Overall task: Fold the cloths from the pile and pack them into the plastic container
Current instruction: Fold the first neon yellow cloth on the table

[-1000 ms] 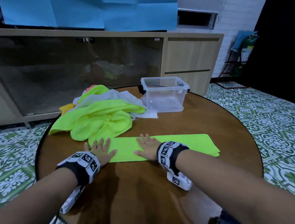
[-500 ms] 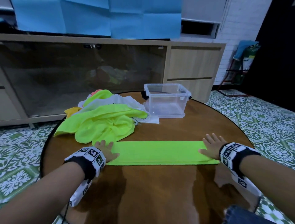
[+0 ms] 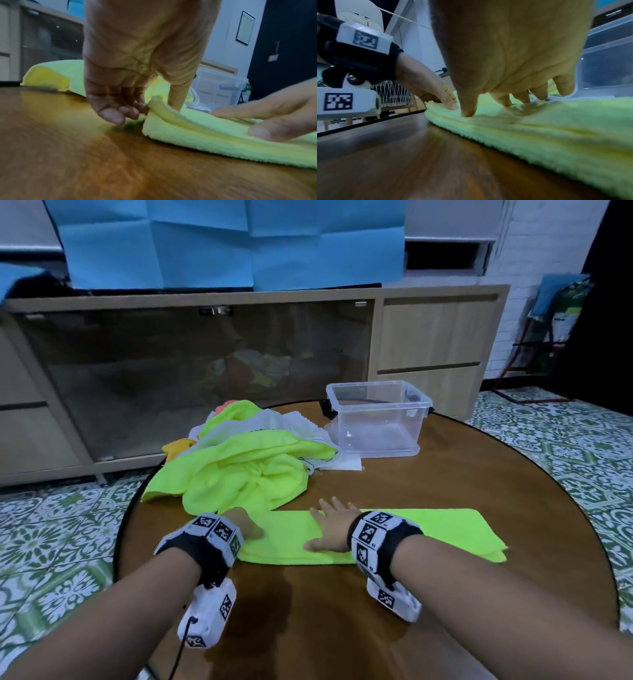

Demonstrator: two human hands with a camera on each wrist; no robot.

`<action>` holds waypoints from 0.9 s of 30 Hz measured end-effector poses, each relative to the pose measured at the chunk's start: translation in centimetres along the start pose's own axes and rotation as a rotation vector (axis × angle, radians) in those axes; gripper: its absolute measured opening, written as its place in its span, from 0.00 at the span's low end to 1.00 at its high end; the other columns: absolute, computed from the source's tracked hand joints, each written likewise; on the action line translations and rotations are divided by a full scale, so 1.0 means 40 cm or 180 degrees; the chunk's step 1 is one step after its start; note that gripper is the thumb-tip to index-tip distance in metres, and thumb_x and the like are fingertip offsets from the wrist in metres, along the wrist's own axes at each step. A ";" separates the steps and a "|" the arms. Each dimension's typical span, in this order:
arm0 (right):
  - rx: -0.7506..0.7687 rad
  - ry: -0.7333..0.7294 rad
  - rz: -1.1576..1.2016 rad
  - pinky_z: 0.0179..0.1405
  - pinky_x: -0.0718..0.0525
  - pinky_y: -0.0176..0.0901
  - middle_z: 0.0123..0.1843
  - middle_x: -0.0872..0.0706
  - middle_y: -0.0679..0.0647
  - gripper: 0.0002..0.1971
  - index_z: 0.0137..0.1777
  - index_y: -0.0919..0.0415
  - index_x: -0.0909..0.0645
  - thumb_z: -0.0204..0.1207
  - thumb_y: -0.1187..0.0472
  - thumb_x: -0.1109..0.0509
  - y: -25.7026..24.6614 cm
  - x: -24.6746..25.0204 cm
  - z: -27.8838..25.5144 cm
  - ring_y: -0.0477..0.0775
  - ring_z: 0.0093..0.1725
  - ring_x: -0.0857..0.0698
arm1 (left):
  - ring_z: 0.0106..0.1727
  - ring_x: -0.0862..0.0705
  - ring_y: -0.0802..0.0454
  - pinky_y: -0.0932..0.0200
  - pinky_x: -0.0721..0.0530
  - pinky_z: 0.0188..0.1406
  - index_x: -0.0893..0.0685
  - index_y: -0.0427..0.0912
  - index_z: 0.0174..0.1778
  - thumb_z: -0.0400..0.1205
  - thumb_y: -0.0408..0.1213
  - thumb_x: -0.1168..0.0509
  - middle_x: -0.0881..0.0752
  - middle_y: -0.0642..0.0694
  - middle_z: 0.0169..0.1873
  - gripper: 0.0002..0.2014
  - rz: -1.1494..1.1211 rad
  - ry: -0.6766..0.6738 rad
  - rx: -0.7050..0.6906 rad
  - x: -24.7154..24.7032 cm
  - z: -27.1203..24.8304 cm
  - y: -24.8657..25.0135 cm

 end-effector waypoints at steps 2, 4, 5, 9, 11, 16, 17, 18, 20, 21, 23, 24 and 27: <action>-0.0104 -0.0122 0.0059 0.80 0.56 0.64 0.85 0.62 0.58 0.44 0.84 0.53 0.62 0.77 0.31 0.48 0.012 -0.014 0.008 0.64 0.83 0.60 | 0.39 0.24 0.51 0.62 0.28 0.34 0.24 0.40 0.38 0.83 0.49 0.39 0.26 0.47 0.33 0.15 -0.0463 0.0170 -0.0084 -0.003 0.017 -0.013; -0.0126 -0.0195 0.0146 0.79 0.59 0.64 0.84 0.64 0.58 0.45 0.83 0.51 0.64 0.76 0.29 0.49 0.021 -0.025 0.012 0.64 0.83 0.61 | 0.38 0.24 0.49 0.61 0.31 0.33 0.29 0.39 0.31 0.84 0.47 0.41 0.27 0.46 0.32 0.19 -0.0988 0.0210 -0.0170 -0.002 0.020 -0.015; -0.0123 -0.0197 0.0179 0.79 0.60 0.65 0.84 0.64 0.57 0.45 0.83 0.51 0.65 0.75 0.29 0.49 0.024 -0.029 0.013 0.63 0.83 0.61 | 0.43 0.20 0.45 0.59 0.28 0.38 0.25 0.35 0.36 0.84 0.46 0.41 0.23 0.44 0.37 0.18 -0.1298 0.0199 -0.0220 -0.002 0.022 -0.012; -0.0056 -0.0093 0.0252 0.78 0.61 0.67 0.84 0.66 0.55 0.47 0.82 0.47 0.67 0.72 0.26 0.49 0.029 -0.034 0.014 0.63 0.83 0.62 | 0.61 0.20 0.38 0.54 0.24 0.52 0.36 0.32 0.73 0.82 0.37 0.36 0.20 0.35 0.57 0.26 -0.2086 0.0621 -0.0281 0.014 -0.010 0.006; 0.0002 -0.0030 0.0219 0.77 0.61 0.69 0.84 0.67 0.55 0.48 0.82 0.45 0.67 0.71 0.24 0.49 0.027 -0.032 0.016 0.63 0.83 0.62 | 0.42 0.19 0.43 0.57 0.24 0.35 0.42 0.37 0.75 0.81 0.33 0.35 0.20 0.42 0.40 0.29 -0.2004 0.0834 -0.0412 0.019 -0.021 0.020; -0.0037 -0.0062 0.0118 0.78 0.65 0.70 0.84 0.66 0.56 0.47 0.82 0.44 0.66 0.70 0.23 0.51 0.021 -0.038 0.016 0.64 0.83 0.63 | 0.26 0.28 0.51 0.62 0.33 0.22 0.38 0.46 0.74 0.82 0.32 0.38 0.26 0.45 0.29 0.26 -0.1610 0.0972 -0.0771 0.030 -0.039 0.051; -0.0035 -0.0056 0.0084 0.78 0.65 0.69 0.84 0.66 0.56 0.47 0.82 0.45 0.65 0.71 0.23 0.51 0.021 -0.033 0.014 0.64 0.83 0.63 | 0.30 0.24 0.51 0.61 0.29 0.27 0.35 0.46 0.74 0.82 0.33 0.38 0.21 0.44 0.35 0.24 -0.1567 0.0956 -0.0824 0.032 -0.043 0.057; -0.0029 -0.0044 0.0057 0.78 0.64 0.68 0.84 0.66 0.56 0.46 0.83 0.45 0.64 0.71 0.24 0.51 0.023 -0.024 0.011 0.64 0.83 0.63 | 0.36 0.22 0.50 0.60 0.25 0.34 0.32 0.46 0.73 0.83 0.35 0.38 0.18 0.42 0.45 0.22 -0.1532 0.0943 -0.0864 0.035 -0.049 0.061; -0.0022 -0.0001 0.0035 0.79 0.62 0.66 0.85 0.64 0.56 0.44 0.83 0.47 0.60 0.74 0.27 0.49 0.037 0.003 -0.003 0.63 0.83 0.62 | 0.48 0.19 0.48 0.59 0.24 0.45 0.30 0.45 0.74 0.84 0.37 0.39 0.20 0.40 0.62 0.21 -0.1495 0.0944 -0.0913 0.040 -0.058 0.064; -0.0030 0.0022 0.0012 0.79 0.61 0.64 0.85 0.63 0.56 0.44 0.84 0.49 0.58 0.75 0.28 0.47 0.049 0.018 -0.013 0.63 0.83 0.61 | 0.53 0.19 0.46 0.58 0.23 0.49 0.30 0.44 0.74 0.84 0.38 0.40 0.22 0.39 0.66 0.21 -0.1471 0.0960 -0.0936 0.043 -0.060 0.066; -0.0069 0.0046 -0.0060 0.80 0.56 0.62 0.85 0.60 0.57 0.45 0.84 0.50 0.55 0.74 0.31 0.42 0.084 0.042 -0.040 0.63 0.83 0.57 | 0.54 0.18 0.45 0.56 0.22 0.51 0.31 0.45 0.75 0.84 0.40 0.41 0.27 0.39 0.71 0.22 -0.1348 0.0997 -0.0986 0.048 -0.064 0.075; -0.0098 0.0048 -0.0102 0.80 0.53 0.62 0.85 0.57 0.57 0.45 0.84 0.50 0.54 0.73 0.31 0.40 0.103 0.049 -0.055 0.64 0.83 0.54 | 0.50 0.17 0.45 0.56 0.21 0.50 0.32 0.46 0.76 0.85 0.41 0.42 0.28 0.39 0.72 0.22 -0.1268 0.1015 -0.1004 0.049 -0.069 0.082; -0.0196 0.0029 -0.0187 0.79 0.45 0.61 0.84 0.50 0.58 0.46 0.84 0.49 0.52 0.71 0.31 0.36 0.154 0.050 -0.088 0.63 0.82 0.48 | 0.43 0.18 0.48 0.54 0.19 0.47 0.33 0.48 0.76 0.85 0.45 0.44 0.30 0.40 0.73 0.22 -0.1054 0.1086 -0.1088 0.054 -0.085 0.117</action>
Point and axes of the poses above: each hand's wrist, its own z-axis towards the middle knuckle, its own x-axis out of the back of the hand, y = z × x, the point moved 7 cm from there along z, towards the middle knuckle
